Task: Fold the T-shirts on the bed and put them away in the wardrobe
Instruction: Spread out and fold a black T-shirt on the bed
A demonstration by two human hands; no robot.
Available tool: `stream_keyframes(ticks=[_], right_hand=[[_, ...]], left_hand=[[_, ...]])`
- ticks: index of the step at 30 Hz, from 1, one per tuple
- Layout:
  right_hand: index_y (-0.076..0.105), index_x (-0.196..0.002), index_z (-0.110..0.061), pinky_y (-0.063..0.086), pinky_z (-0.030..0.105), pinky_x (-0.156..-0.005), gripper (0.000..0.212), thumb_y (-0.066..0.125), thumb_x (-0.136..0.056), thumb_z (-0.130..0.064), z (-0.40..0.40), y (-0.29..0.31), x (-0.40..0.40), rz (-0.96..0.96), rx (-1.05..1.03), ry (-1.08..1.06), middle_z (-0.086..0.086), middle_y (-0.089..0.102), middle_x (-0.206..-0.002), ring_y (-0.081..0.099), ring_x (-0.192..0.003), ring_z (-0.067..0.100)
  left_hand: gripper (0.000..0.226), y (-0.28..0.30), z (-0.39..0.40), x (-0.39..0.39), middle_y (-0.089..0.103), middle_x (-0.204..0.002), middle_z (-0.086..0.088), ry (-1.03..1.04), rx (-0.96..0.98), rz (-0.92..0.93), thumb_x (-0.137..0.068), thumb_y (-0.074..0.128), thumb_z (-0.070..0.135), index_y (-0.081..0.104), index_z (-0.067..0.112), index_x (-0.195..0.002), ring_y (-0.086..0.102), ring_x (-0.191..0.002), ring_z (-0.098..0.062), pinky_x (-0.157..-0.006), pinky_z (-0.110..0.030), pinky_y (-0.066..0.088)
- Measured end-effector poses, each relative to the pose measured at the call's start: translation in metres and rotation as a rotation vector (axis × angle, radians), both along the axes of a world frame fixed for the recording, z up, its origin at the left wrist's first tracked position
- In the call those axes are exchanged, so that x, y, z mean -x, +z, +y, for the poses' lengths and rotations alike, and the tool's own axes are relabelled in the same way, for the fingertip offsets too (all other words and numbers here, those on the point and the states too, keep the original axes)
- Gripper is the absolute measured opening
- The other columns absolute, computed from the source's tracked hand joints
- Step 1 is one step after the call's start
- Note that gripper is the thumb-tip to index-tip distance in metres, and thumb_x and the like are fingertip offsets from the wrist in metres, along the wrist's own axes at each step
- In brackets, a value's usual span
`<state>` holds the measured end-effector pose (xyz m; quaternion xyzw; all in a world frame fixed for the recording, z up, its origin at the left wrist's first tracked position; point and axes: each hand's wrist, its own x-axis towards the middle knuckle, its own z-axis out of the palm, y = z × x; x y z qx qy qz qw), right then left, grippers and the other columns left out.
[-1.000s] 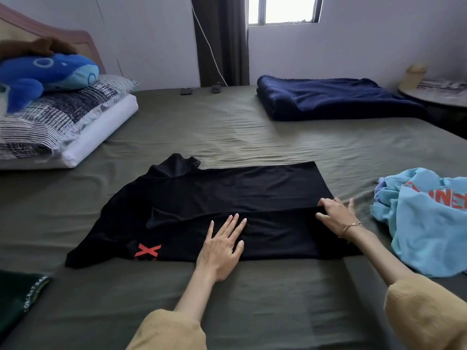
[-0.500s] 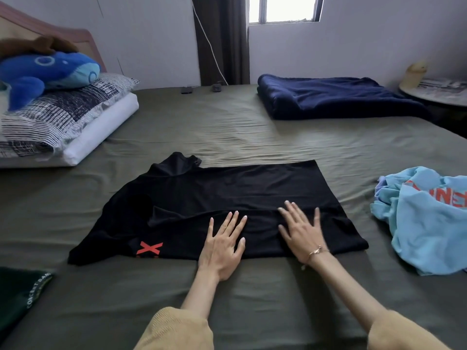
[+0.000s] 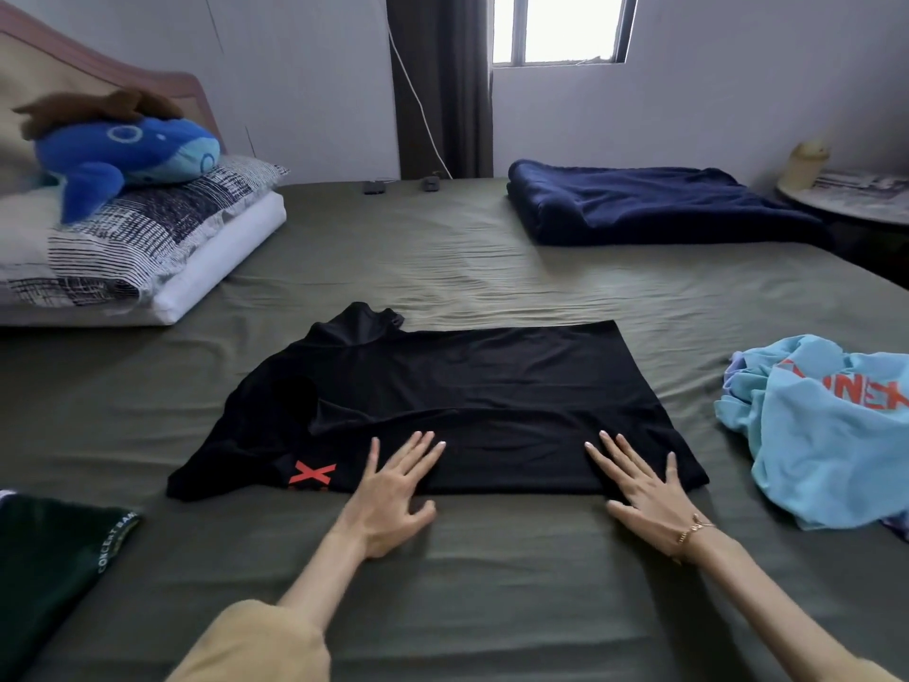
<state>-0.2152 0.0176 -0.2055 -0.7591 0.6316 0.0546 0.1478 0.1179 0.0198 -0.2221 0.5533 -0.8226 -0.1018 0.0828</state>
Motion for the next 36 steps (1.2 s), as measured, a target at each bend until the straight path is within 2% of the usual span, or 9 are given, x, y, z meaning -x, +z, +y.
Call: stream_keyframes(ticks=[2, 3, 5, 7, 11, 15, 18, 25, 36], right_hand=[[-0.018, -0.146, -0.027, -0.006, 0.059, -0.111, 0.078, 0.032, -0.086, -0.035, 0.002, 0.002, 0.003, 0.054, -0.004, -0.014, -0.008, -0.022, -0.155, -0.022, -0.139, 0.004], [-0.017, -0.147, -0.026, -0.003, 0.059, -0.111, 0.078, 0.036, -0.090, -0.019, 0.002, 0.004, 0.000, 0.084, 0.002, -0.018, -0.007, -0.021, -0.155, -0.020, -0.142, 0.007], [-0.017, -0.147, -0.024, 0.000, 0.060, -0.111, 0.084, 0.037, -0.087, 0.000, 0.000, 0.009, -0.013, 0.128, 0.035, 0.013, -0.003, -0.021, -0.156, -0.018, -0.143, 0.011], [-0.016, -0.148, -0.023, 0.003, 0.059, -0.112, 0.088, 0.036, -0.084, 0.007, -0.001, 0.012, -0.031, 0.148, 0.069, 0.090, -0.001, -0.019, -0.156, -0.015, -0.144, 0.012], [-0.014, -0.148, -0.027, 0.010, 0.061, -0.110, 0.091, 0.039, -0.086, 0.013, -0.005, 0.008, -0.055, 0.134, 0.039, 0.085, -0.003, -0.017, -0.157, -0.013, -0.145, 0.017], [-0.019, -0.147, -0.030, 0.008, 0.065, -0.108, 0.117, 0.066, -0.076, 0.007, 0.000, 0.009, -0.045, 0.198, -0.012, -0.080, -0.007, -0.025, -0.154, -0.018, -0.143, 0.032], [-0.022, -0.146, -0.029, 0.011, 0.063, -0.109, 0.128, 0.076, -0.069, 0.000, 0.002, 0.012, -0.045, 0.219, -0.038, -0.114, -0.007, -0.026, -0.154, -0.015, -0.143, 0.035], [-0.019, -0.147, -0.029, 0.017, 0.057, -0.111, 0.121, 0.072, -0.074, 0.003, 0.013, 0.015, -0.038, 0.226, -0.053, -0.131, -0.010, -0.021, -0.155, -0.009, -0.145, 0.028], [-0.015, -0.148, -0.031, 0.020, 0.055, -0.110, 0.102, 0.056, -0.084, 0.007, 0.073, 0.023, -0.019, 0.235, -0.136, -0.159, -0.009, -0.018, -0.156, -0.006, -0.145, 0.029]], left_hand=[[0.080, 0.001, 0.006, -0.029, -0.001, -0.156, 0.017, 0.138, -0.008, 0.030, -0.072, 0.019, 0.050, 0.006, 0.034, -0.149, -0.012, -0.139, 0.006, -0.114, -0.041, -0.018], [0.075, 0.003, 0.006, -0.040, 0.001, -0.157, 0.015, 0.210, -0.020, 0.034, -0.078, 0.026, 0.044, 0.008, 0.031, -0.150, -0.010, -0.140, 0.005, -0.114, -0.042, -0.015], [0.071, 0.006, 0.005, -0.052, 0.002, -0.158, 0.011, 0.296, -0.060, 0.000, -0.089, 0.040, 0.020, 0.008, 0.026, -0.152, -0.006, -0.143, 0.000, -0.116, -0.047, -0.009], [0.076, 0.009, 0.003, -0.050, 0.001, -0.159, 0.008, 0.312, -0.072, -0.053, -0.088, 0.042, 0.003, 0.006, 0.024, -0.152, -0.004, -0.146, -0.005, -0.117, -0.049, -0.003], [0.089, 0.012, 0.001, -0.038, -0.003, -0.160, 0.005, 0.361, -0.055, -0.180, -0.084, 0.042, -0.010, -0.003, 0.026, -0.152, -0.006, -0.146, -0.010, -0.116, -0.050, 0.002], [0.088, 0.009, 0.000, -0.051, -0.002, -0.160, 0.002, 0.473, -0.067, -0.258, -0.090, 0.047, -0.005, -0.007, 0.026, -0.151, -0.005, -0.147, -0.015, -0.115, -0.055, 0.003], [0.088, 0.007, 0.002, -0.056, -0.003, -0.159, 0.002, 0.499, -0.098, -0.255, -0.090, 0.045, -0.008, -0.011, 0.025, -0.151, -0.006, -0.147, -0.020, -0.116, -0.056, 0.006], [0.092, 0.015, 0.020, -0.057, -0.007, -0.159, 0.002, 0.451, -0.159, -0.341, -0.089, 0.045, -0.010, -0.015, 0.023, -0.149, -0.007, -0.147, -0.021, -0.115, -0.055, 0.009], [0.089, 0.024, 0.093, -0.035, -0.012, -0.159, 0.001, 0.444, -0.319, -0.301, -0.091, 0.043, -0.010, -0.014, 0.024, -0.150, -0.011, -0.146, -0.023, -0.114, -0.057, 0.008]])
